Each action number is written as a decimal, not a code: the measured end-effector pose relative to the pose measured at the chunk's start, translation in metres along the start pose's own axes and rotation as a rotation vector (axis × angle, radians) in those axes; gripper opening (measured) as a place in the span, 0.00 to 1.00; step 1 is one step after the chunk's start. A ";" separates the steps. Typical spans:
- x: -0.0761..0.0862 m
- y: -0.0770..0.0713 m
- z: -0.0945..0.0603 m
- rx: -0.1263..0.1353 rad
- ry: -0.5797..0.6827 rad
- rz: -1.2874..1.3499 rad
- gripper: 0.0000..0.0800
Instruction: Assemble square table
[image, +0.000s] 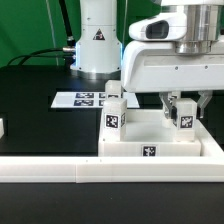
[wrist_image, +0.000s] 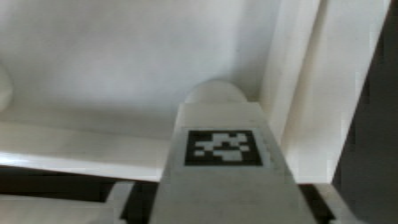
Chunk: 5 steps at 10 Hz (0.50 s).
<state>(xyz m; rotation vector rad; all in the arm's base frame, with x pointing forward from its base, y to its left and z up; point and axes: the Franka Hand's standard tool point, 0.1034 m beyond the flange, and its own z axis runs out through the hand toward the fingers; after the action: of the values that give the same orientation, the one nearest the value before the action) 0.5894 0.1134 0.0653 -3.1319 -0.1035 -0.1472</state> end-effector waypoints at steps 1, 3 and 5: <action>0.000 0.000 0.000 0.000 0.000 0.018 0.36; 0.000 0.000 0.000 0.000 0.001 0.066 0.36; 0.001 -0.002 0.000 0.005 0.017 0.309 0.36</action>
Offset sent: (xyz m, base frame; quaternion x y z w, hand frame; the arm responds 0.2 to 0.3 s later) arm -0.0099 -0.0082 -0.0033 -0.0026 0.0196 0.1997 0.9797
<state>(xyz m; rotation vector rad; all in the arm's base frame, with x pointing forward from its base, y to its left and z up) 0.5900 0.1154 0.0653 -3.0894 0.3770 -0.1688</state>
